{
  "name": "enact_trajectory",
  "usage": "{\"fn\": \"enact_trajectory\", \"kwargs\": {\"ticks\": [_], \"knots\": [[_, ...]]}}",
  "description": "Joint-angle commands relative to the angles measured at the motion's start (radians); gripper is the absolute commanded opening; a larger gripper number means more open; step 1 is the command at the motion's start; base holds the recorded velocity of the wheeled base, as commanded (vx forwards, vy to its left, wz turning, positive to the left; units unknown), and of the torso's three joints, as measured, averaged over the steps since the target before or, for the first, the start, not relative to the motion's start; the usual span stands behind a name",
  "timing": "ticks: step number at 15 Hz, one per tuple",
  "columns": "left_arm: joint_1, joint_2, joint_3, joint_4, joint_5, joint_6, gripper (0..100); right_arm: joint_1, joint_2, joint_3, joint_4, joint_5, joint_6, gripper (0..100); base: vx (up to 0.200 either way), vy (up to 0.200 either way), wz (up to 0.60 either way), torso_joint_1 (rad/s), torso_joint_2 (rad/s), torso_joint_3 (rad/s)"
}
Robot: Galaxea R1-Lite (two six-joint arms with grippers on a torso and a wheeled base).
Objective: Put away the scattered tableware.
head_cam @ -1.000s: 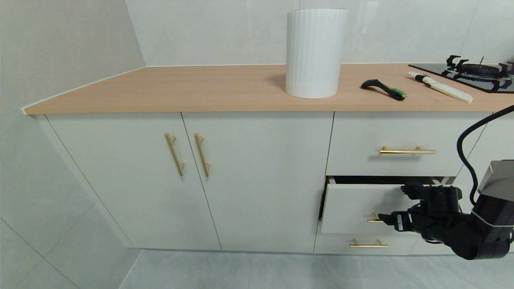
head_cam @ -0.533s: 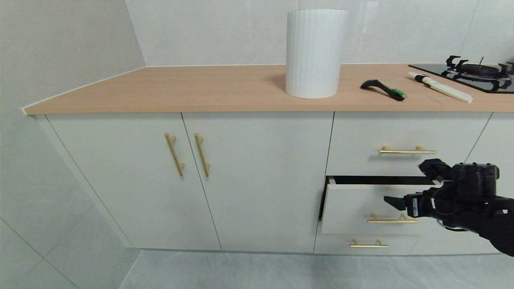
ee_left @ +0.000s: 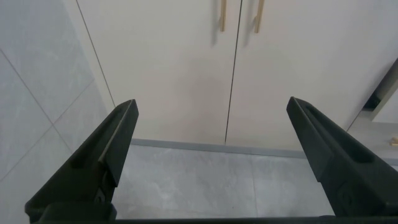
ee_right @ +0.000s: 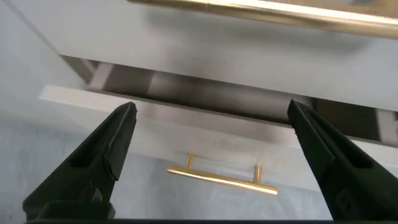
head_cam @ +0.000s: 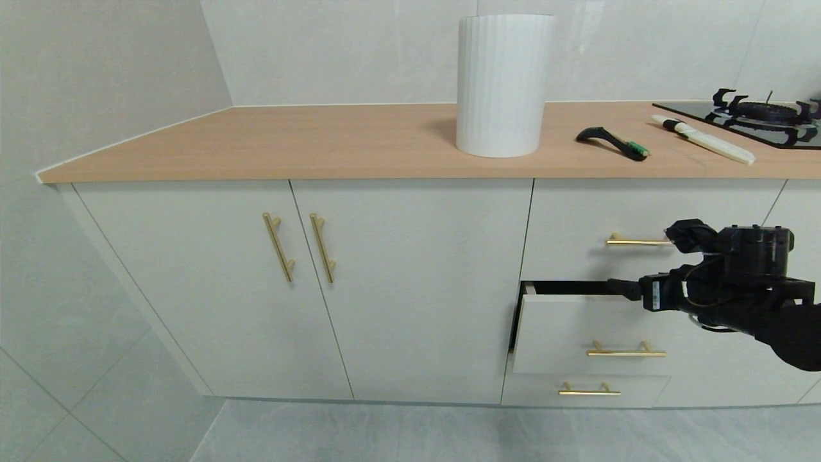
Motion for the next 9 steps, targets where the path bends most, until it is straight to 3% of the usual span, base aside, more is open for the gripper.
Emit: {"fn": "enact_trajectory", "kwargs": {"ticks": [1, 9], "knots": [[0.0, 0.001, 0.0, 0.0, 0.0, -0.001, 100, -0.002, 0.08, -0.035, 0.002, -0.005, 0.001, 100, 0.0, 0.0, 0.0, 0.0, 0.0, 0.0], [0.0, 0.001, 0.0, 0.0, 0.0, -0.001, 100, -0.002, 0.196, -0.102, 0.0, -0.066, 0.007, 100, 0.0, 0.0, 0.0, 0.0, 0.0, 0.0]]}}
